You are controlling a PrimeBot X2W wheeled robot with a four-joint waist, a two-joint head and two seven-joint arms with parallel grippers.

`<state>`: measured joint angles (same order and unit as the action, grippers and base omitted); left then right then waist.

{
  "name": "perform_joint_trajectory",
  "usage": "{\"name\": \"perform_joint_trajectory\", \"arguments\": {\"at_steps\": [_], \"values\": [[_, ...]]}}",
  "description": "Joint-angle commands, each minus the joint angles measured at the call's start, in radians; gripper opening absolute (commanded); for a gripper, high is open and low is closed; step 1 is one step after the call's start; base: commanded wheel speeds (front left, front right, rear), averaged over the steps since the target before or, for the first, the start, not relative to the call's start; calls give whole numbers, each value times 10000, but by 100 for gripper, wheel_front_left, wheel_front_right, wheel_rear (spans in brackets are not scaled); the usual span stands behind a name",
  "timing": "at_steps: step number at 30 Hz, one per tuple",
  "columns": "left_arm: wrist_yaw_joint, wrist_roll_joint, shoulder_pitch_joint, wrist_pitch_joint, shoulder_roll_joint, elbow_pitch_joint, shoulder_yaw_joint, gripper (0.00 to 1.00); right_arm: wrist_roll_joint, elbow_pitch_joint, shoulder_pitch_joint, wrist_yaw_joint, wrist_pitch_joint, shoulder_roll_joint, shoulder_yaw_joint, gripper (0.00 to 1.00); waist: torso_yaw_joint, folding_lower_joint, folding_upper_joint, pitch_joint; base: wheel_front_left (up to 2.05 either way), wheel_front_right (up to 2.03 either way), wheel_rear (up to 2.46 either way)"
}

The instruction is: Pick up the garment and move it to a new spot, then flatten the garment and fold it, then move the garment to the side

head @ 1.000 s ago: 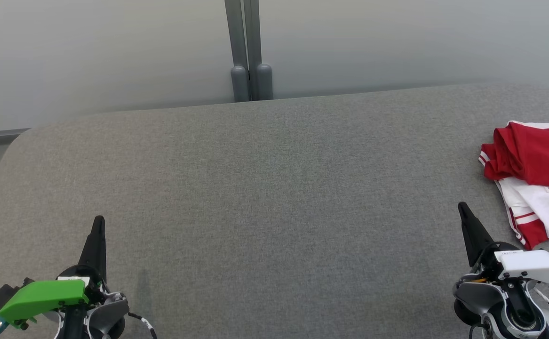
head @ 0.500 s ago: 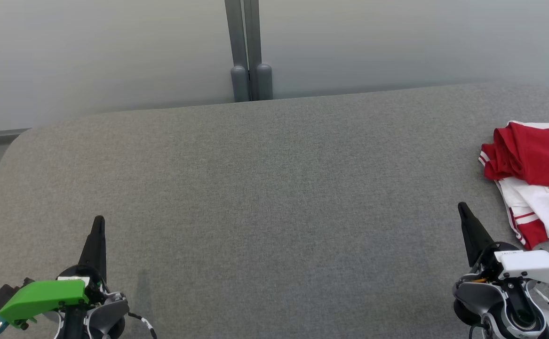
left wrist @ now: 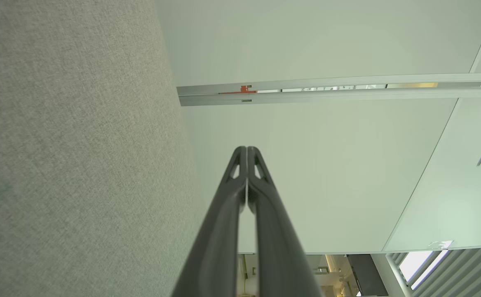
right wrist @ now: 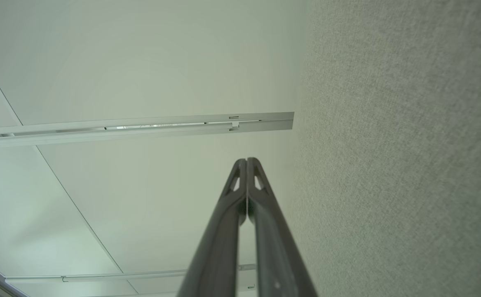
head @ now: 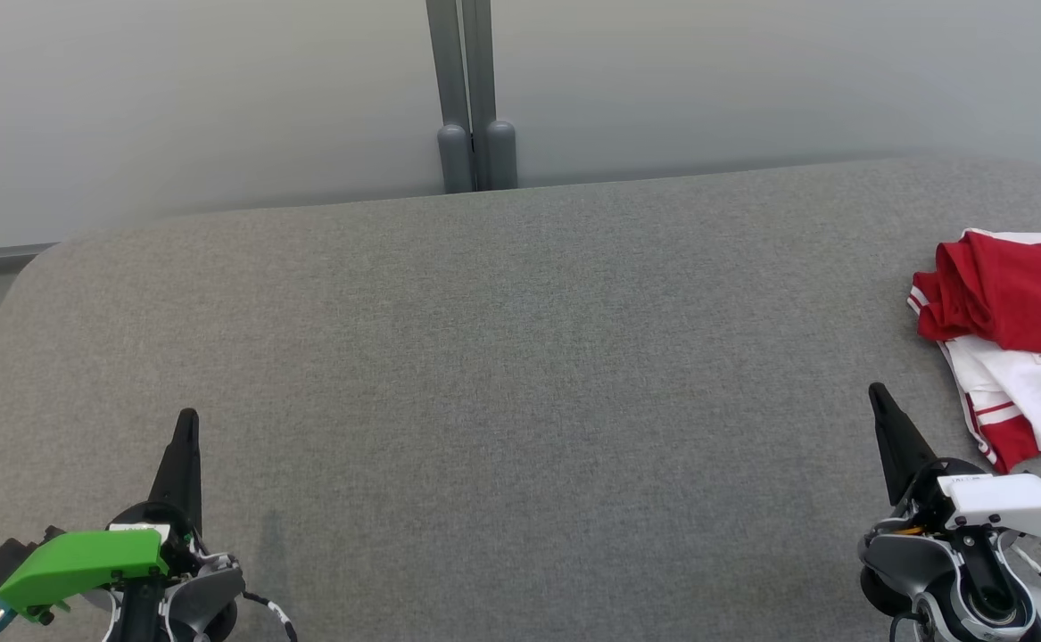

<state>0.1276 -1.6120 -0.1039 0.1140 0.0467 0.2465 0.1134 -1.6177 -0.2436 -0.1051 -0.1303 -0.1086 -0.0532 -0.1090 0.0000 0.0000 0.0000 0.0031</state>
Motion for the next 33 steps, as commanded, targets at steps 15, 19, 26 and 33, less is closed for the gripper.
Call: {"name": "perform_joint_trajectory", "arguments": {"at_steps": [15,19,26,33], "values": [[65,-13,-109,38,66,-21,27,0,23,-22,-60,-7,-58,4,-37,0,0,0,0,0,0,0,0],[65,-14,-109,38,66,-21,27,0,28,-22,-60,-7,-61,7,-38,0,0,0,0,0,0,0,0],[65,-14,-109,37,66,-21,26,0,34,-21,-61,-7,-56,11,-43,0,0,0,0,0,0,0,0],[65,-14,-109,37,66,-22,26,0,32,-21,-62,-7,-61,14,-47,0,0,0,0,0,0,0,0]]}}
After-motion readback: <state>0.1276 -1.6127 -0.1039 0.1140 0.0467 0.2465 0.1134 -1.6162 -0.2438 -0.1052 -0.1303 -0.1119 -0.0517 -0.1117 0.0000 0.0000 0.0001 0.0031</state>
